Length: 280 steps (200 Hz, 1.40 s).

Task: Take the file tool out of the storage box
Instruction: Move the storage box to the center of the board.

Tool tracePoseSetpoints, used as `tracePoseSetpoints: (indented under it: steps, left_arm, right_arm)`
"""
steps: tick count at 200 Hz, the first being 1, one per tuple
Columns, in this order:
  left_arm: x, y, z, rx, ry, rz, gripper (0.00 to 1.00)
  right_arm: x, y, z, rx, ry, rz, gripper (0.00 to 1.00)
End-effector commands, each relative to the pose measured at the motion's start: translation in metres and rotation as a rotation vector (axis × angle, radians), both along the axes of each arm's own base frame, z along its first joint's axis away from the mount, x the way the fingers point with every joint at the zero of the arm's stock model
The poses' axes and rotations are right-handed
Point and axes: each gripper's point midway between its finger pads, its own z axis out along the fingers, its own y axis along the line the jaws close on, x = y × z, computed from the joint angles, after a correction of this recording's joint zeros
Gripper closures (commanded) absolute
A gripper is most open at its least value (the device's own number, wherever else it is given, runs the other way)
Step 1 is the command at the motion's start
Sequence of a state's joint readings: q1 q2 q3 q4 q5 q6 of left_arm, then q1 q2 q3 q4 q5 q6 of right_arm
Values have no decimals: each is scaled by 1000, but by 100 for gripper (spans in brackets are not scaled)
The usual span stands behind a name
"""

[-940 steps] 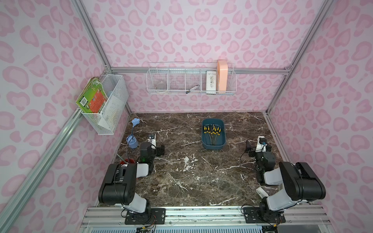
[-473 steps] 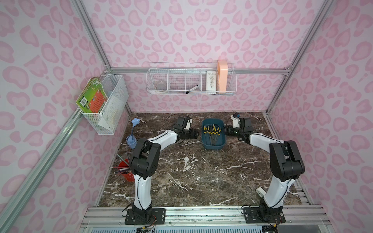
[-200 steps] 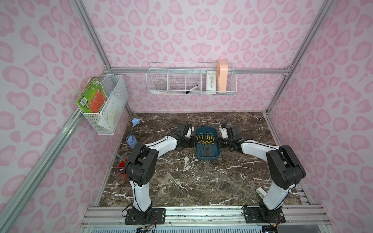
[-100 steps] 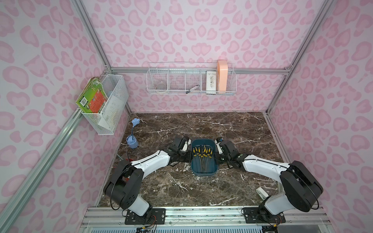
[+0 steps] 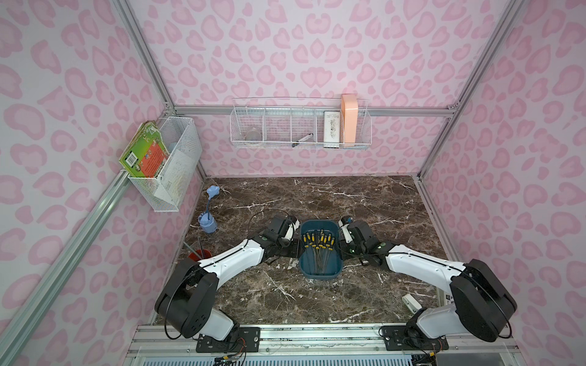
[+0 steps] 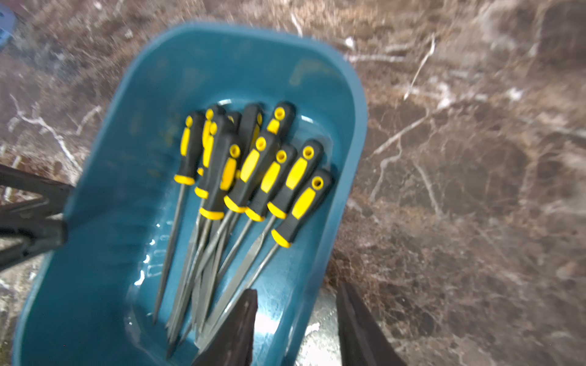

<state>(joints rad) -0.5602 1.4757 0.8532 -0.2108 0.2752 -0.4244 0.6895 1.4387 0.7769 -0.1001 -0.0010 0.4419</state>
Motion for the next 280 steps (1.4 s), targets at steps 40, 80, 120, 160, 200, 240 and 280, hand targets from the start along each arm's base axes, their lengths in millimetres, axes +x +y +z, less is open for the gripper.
tracePoseSetpoints:
  steps: [40, 80, 120, 160, 200, 240, 280]
  left_arm:
    - [6, 1, 68, -120, -194, 32, 47]
    - [-5, -22, 80, -221, -156, -29, 45]
    - [6, -55, 50, -40, -101, -75, 53]
    - [22, -63, 14, 150, -65, -53, 58]
    - [38, -70, -16, 265, -41, -47, 66]
    - [45, -78, -33, 289, -9, -61, 69]
    - [47, -69, -41, 336, -17, -39, 70]
  right_arm:
    - [6, 15, 59, 35, -157, -7, 58]
    - [-8, 22, 73, 43, -146, 65, 57]
    - [-4, -29, 99, 133, -275, -64, 62]
    - [-6, -51, 98, 167, -306, -88, 62]
    - [-12, -55, 105, 201, -341, -91, 63]
    - [-15, -52, 98, 202, -332, -64, 63]
    - [-16, -52, 96, 205, -335, -61, 63]
